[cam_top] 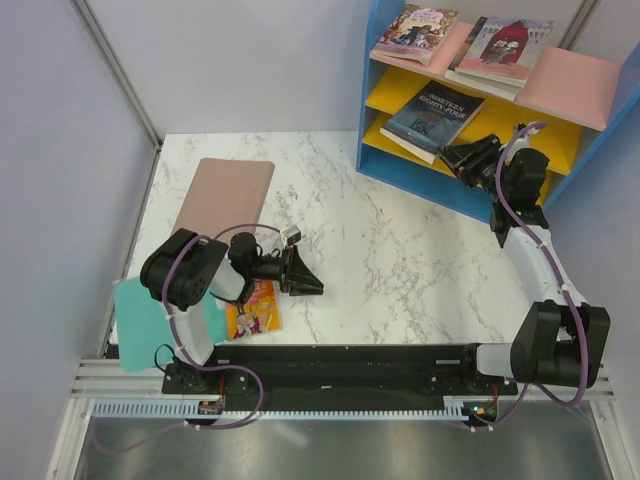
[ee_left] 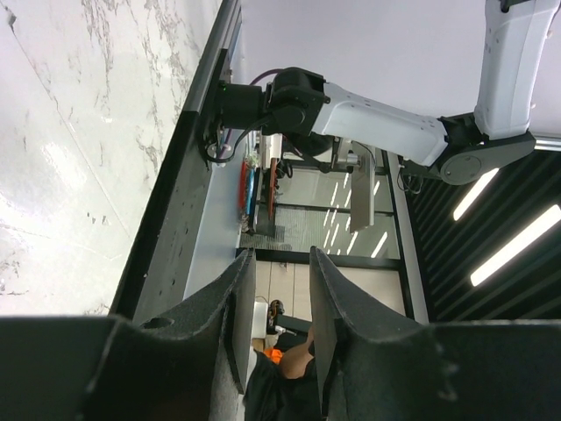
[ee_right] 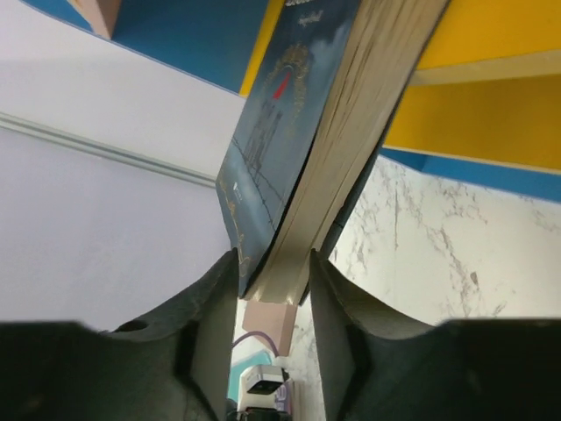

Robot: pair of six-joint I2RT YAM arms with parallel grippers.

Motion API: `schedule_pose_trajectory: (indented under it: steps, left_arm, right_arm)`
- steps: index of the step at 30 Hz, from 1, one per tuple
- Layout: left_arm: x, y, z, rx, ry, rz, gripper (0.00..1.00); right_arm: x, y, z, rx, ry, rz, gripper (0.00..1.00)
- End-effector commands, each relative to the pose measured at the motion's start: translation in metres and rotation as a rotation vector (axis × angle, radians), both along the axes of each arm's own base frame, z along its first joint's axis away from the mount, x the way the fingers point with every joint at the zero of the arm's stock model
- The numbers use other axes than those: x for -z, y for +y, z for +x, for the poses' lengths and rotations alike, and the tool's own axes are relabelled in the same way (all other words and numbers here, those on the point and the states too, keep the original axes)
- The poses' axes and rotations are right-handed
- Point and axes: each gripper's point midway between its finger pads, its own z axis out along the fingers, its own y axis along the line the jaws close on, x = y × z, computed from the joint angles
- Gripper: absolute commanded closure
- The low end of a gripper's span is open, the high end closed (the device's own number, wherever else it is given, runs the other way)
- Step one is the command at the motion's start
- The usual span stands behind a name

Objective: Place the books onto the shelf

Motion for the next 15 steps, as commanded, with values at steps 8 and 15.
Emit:
schedule_pose_trajectory:
  steps: [8,15]
  left_arm:
    - [-0.028,0.0,-0.004,0.01,-0.37,-0.134,0.63]
    - [-0.026,0.0,-0.006,0.012,-0.363,-0.13,0.63]
  right_arm:
    - [0.001,-0.002,0.006,0.01,-0.006,-0.004,0.88]
    - [-0.003,-0.007,0.015,0.035,-0.025,0.01,0.89]
